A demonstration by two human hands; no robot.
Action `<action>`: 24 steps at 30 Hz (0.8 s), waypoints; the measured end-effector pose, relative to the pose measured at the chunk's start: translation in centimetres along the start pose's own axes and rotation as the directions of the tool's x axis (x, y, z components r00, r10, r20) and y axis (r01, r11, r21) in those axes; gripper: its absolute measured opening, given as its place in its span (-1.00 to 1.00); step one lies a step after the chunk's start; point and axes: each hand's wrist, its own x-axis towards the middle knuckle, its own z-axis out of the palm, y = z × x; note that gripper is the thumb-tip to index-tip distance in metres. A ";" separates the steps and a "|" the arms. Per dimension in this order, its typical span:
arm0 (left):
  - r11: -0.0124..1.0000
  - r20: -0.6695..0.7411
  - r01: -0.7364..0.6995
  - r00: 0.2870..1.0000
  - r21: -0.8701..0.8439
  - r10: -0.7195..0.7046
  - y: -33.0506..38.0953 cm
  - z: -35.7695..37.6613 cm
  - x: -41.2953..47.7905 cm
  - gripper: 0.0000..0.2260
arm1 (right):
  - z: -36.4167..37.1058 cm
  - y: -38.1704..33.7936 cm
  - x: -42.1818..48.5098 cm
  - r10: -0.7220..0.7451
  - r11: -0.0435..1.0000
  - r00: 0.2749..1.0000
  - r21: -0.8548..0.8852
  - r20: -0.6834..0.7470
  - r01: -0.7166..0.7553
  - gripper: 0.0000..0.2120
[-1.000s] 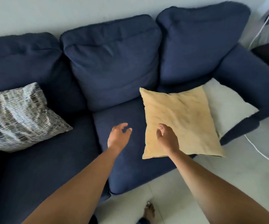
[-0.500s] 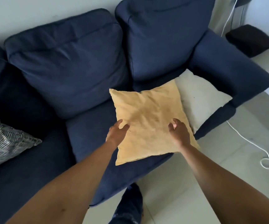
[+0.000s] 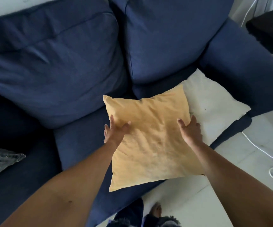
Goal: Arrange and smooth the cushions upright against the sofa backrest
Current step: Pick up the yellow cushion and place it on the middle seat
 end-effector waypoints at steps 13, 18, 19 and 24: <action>0.951 0.002 0.065 0.998 -0.302 -0.067 -2.7 1.5 1.9 -0.04 | 3.4 -2.0 3.0 -0.094 0.985 0.987 0.158 0.128 0.073 -0.06; 0.932 -0.159 -0.013 0.986 -0.362 -0.048 -3.7 -1.2 -0.4 -0.11 | 3.2 -5.5 1.0 -0.286 0.943 0.955 0.198 0.081 0.266 -0.16; 0.924 -0.202 -0.038 0.979 -0.381 -0.043 -3.9 -2.0 -1.1 -0.12 | 3.3 -6.3 0.6 -0.327 0.930 0.941 0.206 0.087 0.304 -0.16; 0.897 -0.497 -0.204 0.868 -0.393 -0.020 -5.1 -7.6 -4.3 -0.17 | 5.2 -12.0 -2.5 -0.576 0.793 0.815 0.283 0.061 0.539 -0.21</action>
